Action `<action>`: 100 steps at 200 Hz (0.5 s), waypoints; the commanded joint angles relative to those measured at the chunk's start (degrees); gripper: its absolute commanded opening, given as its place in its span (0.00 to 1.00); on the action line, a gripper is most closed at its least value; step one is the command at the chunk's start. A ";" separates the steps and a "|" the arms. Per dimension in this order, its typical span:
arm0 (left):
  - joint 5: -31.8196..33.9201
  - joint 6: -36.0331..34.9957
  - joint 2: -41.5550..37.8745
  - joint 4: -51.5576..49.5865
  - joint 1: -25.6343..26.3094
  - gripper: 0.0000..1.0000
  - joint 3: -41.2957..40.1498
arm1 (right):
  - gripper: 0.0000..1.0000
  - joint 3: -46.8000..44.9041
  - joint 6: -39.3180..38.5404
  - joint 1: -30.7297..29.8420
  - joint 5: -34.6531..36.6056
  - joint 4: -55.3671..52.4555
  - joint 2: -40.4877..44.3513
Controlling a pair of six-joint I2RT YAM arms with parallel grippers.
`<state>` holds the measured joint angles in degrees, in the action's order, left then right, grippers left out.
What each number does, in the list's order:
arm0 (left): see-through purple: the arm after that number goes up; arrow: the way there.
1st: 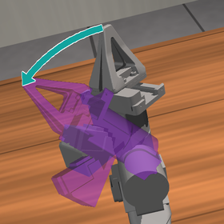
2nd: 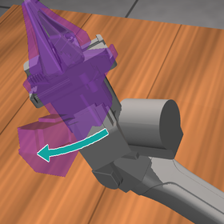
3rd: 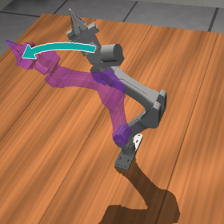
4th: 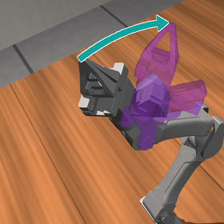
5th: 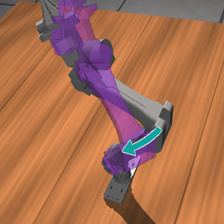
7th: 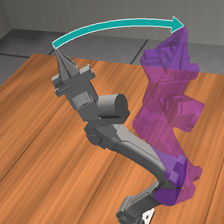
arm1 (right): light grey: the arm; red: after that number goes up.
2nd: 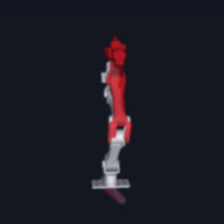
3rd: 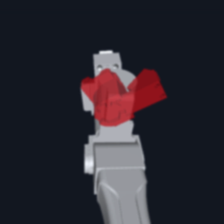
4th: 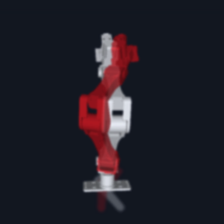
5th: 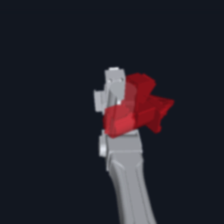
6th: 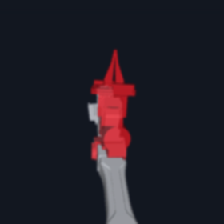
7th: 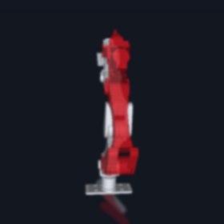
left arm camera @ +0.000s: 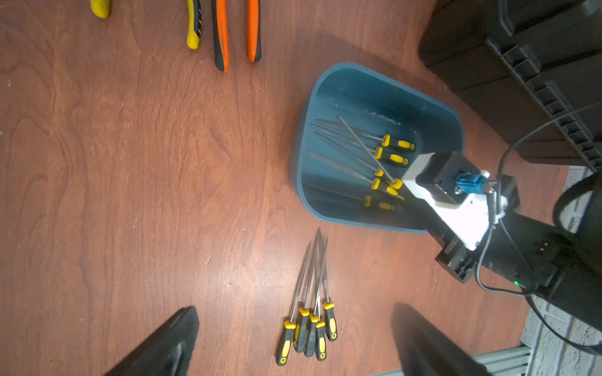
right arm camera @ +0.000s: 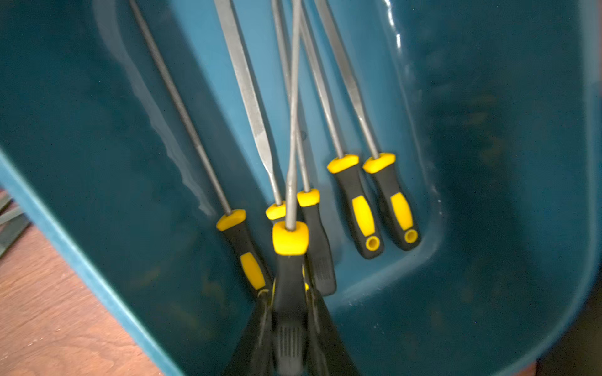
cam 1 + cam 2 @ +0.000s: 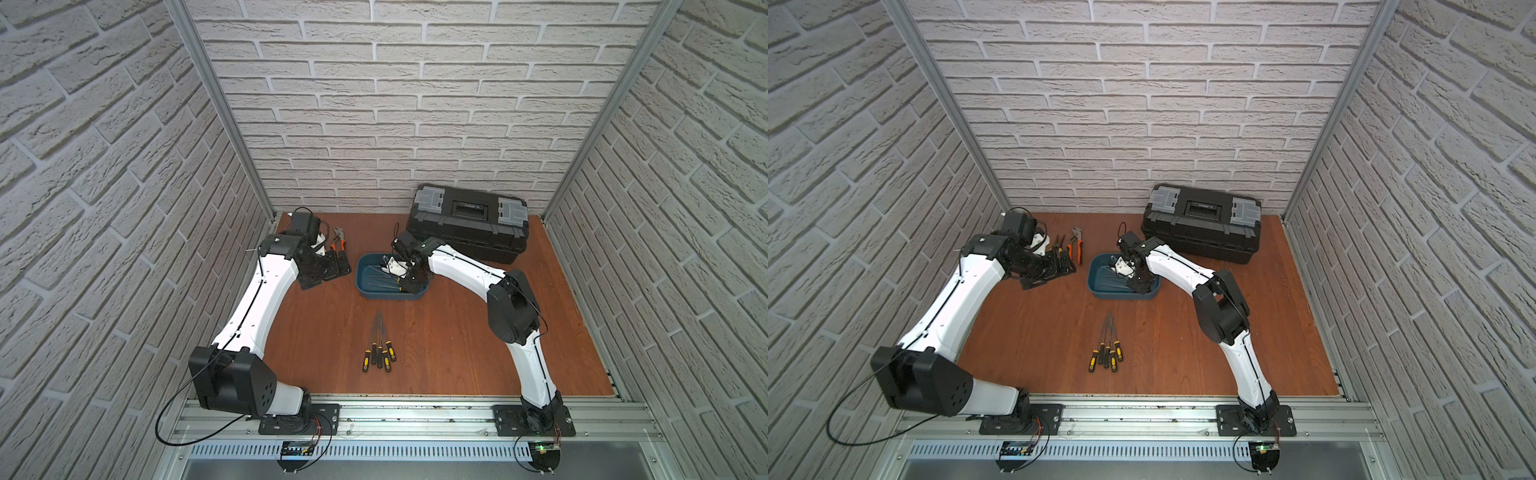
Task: Put the file tool into the storage box
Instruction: Place the file tool in the storage box.
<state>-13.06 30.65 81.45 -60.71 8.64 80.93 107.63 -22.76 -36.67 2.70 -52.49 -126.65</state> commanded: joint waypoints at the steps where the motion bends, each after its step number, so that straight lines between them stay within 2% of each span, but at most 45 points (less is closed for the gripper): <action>1: -0.83 -0.09 -1.40 0.21 -0.38 0.98 -1.14 | 0.03 -1.97 -0.08 -0.85 -1.80 0.04 2.57; 70: -1.38 -0.06 -1.94 1.36 -0.40 0.98 -2.78 | 0.04 -5.48 0.01 -2.59 0.04 0.14 3.52; 100: -1.72 0.13 -2.02 1.38 -0.40 0.98 -3.39 | 0.08 -4.92 0.56 -2.46 3.62 0.47 2.00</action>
<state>-13.89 30.68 80.90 -60.03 8.64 78.54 102.61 -22.87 -38.92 3.42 -52.42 -126.54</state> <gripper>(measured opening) 0.983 0.189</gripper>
